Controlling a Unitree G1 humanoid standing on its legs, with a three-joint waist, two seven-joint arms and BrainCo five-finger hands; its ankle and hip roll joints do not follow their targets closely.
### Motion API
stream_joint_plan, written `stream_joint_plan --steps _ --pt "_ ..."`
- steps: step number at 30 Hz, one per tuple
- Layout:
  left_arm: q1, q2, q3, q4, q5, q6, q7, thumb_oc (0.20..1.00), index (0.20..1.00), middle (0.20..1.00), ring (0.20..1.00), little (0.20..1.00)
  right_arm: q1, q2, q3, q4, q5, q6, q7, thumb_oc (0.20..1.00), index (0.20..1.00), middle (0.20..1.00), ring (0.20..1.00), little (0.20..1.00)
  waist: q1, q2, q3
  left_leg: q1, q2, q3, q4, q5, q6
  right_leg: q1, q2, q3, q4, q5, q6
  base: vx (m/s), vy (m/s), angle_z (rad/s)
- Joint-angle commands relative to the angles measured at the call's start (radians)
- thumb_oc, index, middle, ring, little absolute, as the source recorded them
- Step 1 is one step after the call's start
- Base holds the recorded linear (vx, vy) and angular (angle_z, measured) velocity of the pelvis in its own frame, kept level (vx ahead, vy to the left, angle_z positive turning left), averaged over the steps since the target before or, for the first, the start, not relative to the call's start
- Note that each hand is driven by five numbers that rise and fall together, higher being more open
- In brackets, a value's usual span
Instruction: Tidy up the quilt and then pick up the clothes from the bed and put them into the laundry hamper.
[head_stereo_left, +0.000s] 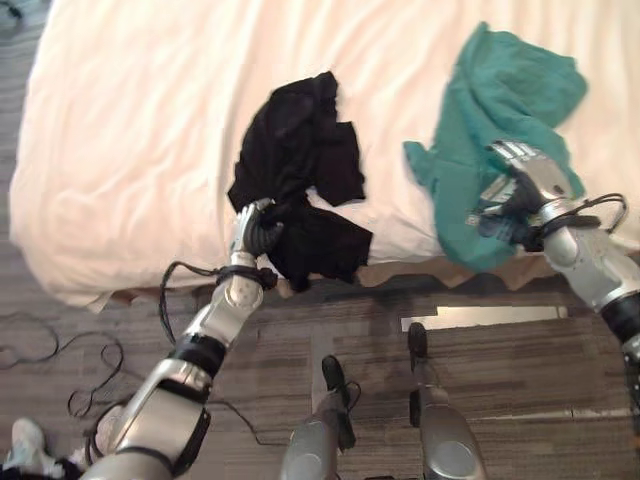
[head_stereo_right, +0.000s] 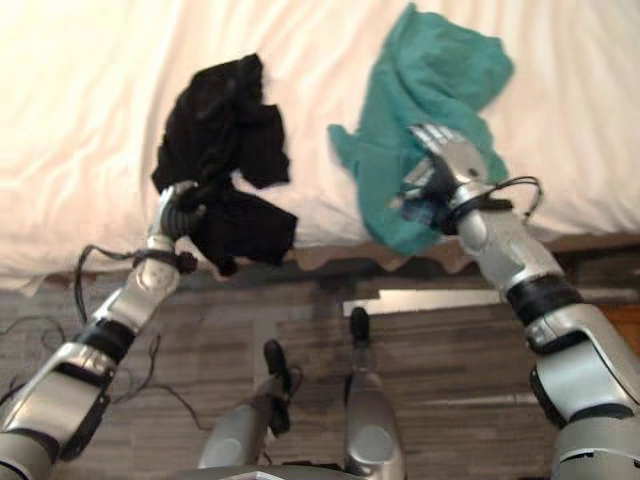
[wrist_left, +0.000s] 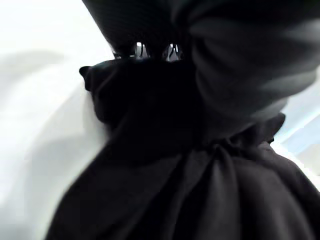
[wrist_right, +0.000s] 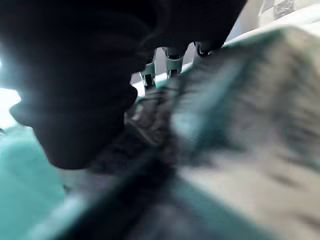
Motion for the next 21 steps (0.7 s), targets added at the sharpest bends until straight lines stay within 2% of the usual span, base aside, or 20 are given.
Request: stream_joint_plan --steps 1,2,3,4,5,7,11,12,13,14,15,16,19,21 --pt "0.297 -0.002 -0.049 0.012 -0.252 0.005 -0.147 0.200 0.200 0.200 0.200 0.200 -0.143 0.029 0.006 0.250 0.055 0.054 -0.016 1.000 1.000 1.000 1.000 1.000 0.062 -0.005 -0.008 -0.078 0.040 -0.036 -0.002 -0.009 0.011 -0.031 -0.041 0.000 0.087 -0.084 0.075 -0.03 0.013 0.13" --pt "0.327 -0.002 -0.040 -0.035 -0.293 0.000 -0.161 0.200 0.200 0.200 0.200 0.200 -0.150 0.051 0.009 0.333 0.071 0.065 -0.006 1.000 1.000 1.000 1.000 1.000 0.071 0.004 -0.007 -0.079 0.035 -0.044 -0.002 -0.007 0.012 -0.028 -0.042 -0.008 0.089 -0.084 0.075 -0.03 0.027 0.22" --pt "0.339 0.001 -0.037 -0.059 -0.317 -0.001 -0.174 0.200 0.200 0.200 0.200 0.200 -0.158 0.056 0.015 0.381 0.073 0.069 0.011 0.567 0.567 0.567 0.567 0.567 0.078 0.007 -0.010 -0.082 0.032 -0.047 -0.002 -0.003 0.014 -0.028 -0.044 -0.012 0.089 -0.082 0.075 -0.02 0.021 0.23" --pt "0.340 0.002 -0.036 -0.060 -0.318 0.000 -0.174 0.200 0.200 0.200 0.200 0.200 -0.160 0.057 0.017 0.383 0.074 0.068 0.011 0.294 0.294 0.294 0.294 0.294 0.077 0.007 -0.010 -0.083 0.032 -0.048 -0.002 -0.003 0.014 -0.028 -0.044 -0.012 0.088 -0.082 0.075 -0.02 0.061 0.25" --pt "0.370 -0.004 -0.026 -0.126 -0.355 -0.001 -0.198 0.200 0.200 0.200 0.200 0.200 -0.127 0.077 -0.014 0.436 0.105 0.075 0.050 0.200 0.200 0.200 0.200 0.200 0.085 0.014 -0.018 -0.076 0.023 -0.058 -0.002 -0.006 0.018 -0.012 -0.048 -0.025 0.087 -0.085 0.077 -0.01 0.079 0.30" --pt "0.392 -0.017 -0.025 -0.168 -0.376 0.004 -0.233 0.200 0.200 0.200 0.200 0.200 -0.065 0.085 -0.050 0.444 0.119 0.072 0.073 0.200 0.200 0.200 0.200 0.200 0.090 0.012 -0.029 -0.069 0.016 -0.065 -0.002 -0.012 0.023 0.005 -0.052 -0.032 0.083 -0.088 0.080 0.00 0.099 0.36" --pt "0.415 -0.039 -0.017 -0.229 -0.380 0.011 -0.285 0.200 0.200 0.200 0.200 0.200 0.237 0.147 -0.214 0.272 0.200 0.042 0.089 0.200 0.200 0.200 0.200 0.200 0.071 -0.024 -0.057 -0.032 0.004 -0.071 0.001 -0.046 0.040 0.052 -0.060 -0.047 0.071 -0.087 0.094 0.01 0.083 0.23" --pt "0.415 -0.038 -0.018 -0.229 -0.380 0.011 -0.285 0.200 0.200 0.200 0.200 0.200 0.240 0.147 -0.216 0.270 0.200 0.043 0.089 0.200 0.200 0.200 0.200 0.200 0.072 -0.025 -0.060 -0.036 0.003 -0.071 0.000 -0.043 0.040 0.048 -0.060 -0.046 0.070 -0.085 0.094 0.01 0.102 0.08" --pt "0.438 -0.031 0.018 -0.213 -0.351 0.023 -0.297 0.200 0.200 0.200 0.200 0.200 0.473 0.198 -0.313 0.069 0.218 0.019 0.110 0.200 0.200 0.200 0.200 0.200 0.046 -0.054 -0.078 -0.011 -0.003 -0.065 -0.001 -0.063 0.051 0.066 -0.066 -0.047 0.065 -0.078 0.104 0.01 0.072 0.09" --pt "0.438 -0.031 0.018 -0.213 -0.351 0.023 -0.297 0.200 0.200 0.200 0.200 0.200 0.474 0.199 -0.313 0.069 0.218 0.019 0.110 0.200 0.200 0.200 0.200 0.200 0.046 -0.054 -0.079 -0.012 -0.003 -0.065 -0.001 -0.063 0.051 0.065 -0.066 -0.047 0.065 -0.077 0.104 0.05 0.161 -0.04" --pt "0.461 -0.031 0.060 -0.182 -0.319 0.034 -0.299 0.200 0.200 0.200 0.200 0.200 0.689 0.258 -0.380 -0.099 0.221 -0.009 0.148 0.200 0.200 0.200 0.200 0.200 0.015 -0.084 -0.098 0.022 -0.006 -0.055 -0.002 -0.077 0.057 0.086 -0.072 -0.045 0.068 -0.067 0.116 0.06 0.131 -0.26" --pt "0.474 -0.034 0.082 -0.167 -0.308 0.040 -0.302 0.200 0.200 0.200 0.200 0.200 0.782 0.292 -0.403 -0.160 0.226 -0.023 0.176 0.200 0.200 0.200 0.200 0.200 0.005 -0.093 -0.108 0.035 -0.008 -0.052 -0.002 -0.084 0.059 0.094 -0.075 -0.041 0.068 -0.062 0.121 0.07 0.168 -0.22" --pt "0.517 -0.044 0.135 -0.124 -0.269 0.054 -0.297 0.200 0.200 0.200 0.200 0.200 1.004 0.383 -0.438 -0.212 0.305 -0.064 0.282 0.200 0.200 0.200 0.200 0.200 -0.026 -0.125 -0.140 0.067 -0.014 -0.041 -0.002 -0.096 0.062 0.116 -0.083 -0.029 0.073 -0.042 0.134 0.04 0.114 -0.12" --pt "0.526 -0.056 0.159 -0.111 -0.273 0.061 -0.297 0.200 0.200 0.200 0.200 0.200 1.071 0.423 -0.430 -0.206 0.335 -0.068 0.323 0.200 0.200 0.200 0.200 0.200 -0.037 -0.140 -0.158 0.073 -0.016 -0.044 -0.002 -0.093 0.063 0.119 -0.082 -0.016 0.088 -0.033 0.134 0.00 0.057 -0.23"
